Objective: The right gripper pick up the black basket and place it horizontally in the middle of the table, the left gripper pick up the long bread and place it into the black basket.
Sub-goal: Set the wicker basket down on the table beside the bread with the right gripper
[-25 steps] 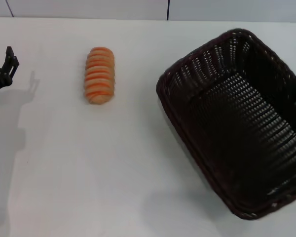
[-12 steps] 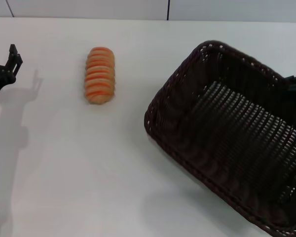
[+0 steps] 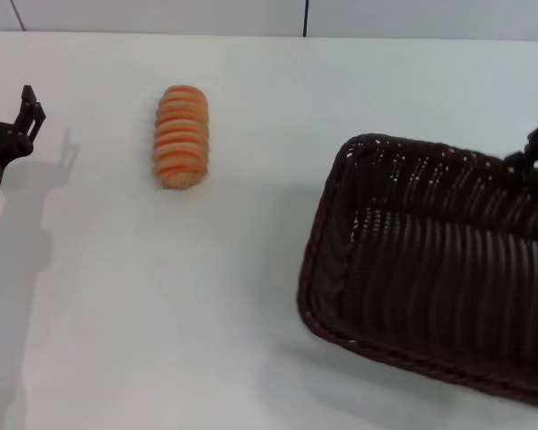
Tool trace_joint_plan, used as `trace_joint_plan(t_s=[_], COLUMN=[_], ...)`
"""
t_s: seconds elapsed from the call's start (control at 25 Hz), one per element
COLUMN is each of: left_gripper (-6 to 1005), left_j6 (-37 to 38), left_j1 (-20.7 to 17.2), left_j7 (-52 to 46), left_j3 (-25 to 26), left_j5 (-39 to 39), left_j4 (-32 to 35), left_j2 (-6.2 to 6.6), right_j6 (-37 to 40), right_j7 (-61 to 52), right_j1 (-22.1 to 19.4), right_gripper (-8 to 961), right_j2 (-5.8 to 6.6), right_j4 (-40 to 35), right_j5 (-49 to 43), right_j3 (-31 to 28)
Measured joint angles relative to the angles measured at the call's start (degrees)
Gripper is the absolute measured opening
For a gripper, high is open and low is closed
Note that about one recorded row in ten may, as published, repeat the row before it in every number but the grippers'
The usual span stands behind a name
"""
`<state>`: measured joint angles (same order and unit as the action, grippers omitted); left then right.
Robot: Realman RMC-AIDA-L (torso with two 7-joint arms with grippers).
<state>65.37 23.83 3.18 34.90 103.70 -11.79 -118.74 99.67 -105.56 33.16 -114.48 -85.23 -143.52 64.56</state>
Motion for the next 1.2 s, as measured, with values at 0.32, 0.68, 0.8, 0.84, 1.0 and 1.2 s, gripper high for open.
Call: trace_joint_plan(t_s=[0.32,0.68,0.8,0.84,1.0,1.2], left_gripper=[862,862,862,862,863,862], left_j6=[-2.12,-2.54,-2.59,-2.68,-2.73,-2.74], left_j1=[0.31,1.02,1.04,1.05,0.98,0.80], left_j7=[-0.02,-0.02,-0.02,-0.02,-0.02,-0.02], left_j3=[0.27,0.35,0.42,0.43,0.44,0.44], left_j5=[0.01,0.01,0.01,0.01,0.02,0.04], left_j4=[-0.75,-0.87,-0.88,-0.88,-0.87,-0.80], left_j2=[-0.02,-0.11,-0.10,-0.09,-0.09,-0.03], right_j6=[-10.71,-27.54,-30.72,-33.69,-37.22,-38.59], right_j7=[11.86,20.32,18.65,18.07,17.28,13.63], right_j1=[2.73,4.47,6.08,6.93,8.38,9.15], right_gripper=[219,247,256,259,271,287], right_j2=[-0.18,-4.60,-4.46,-4.50,-4.48,-4.36], right_j4=[3.80,13.36,16.51,18.62,21.32,21.95], right_j5=[-3.50,-7.92,-7.88,-7.76,-7.39,-8.23], right_j3=[0.07,9.59,12.83,14.17,15.19,15.95])
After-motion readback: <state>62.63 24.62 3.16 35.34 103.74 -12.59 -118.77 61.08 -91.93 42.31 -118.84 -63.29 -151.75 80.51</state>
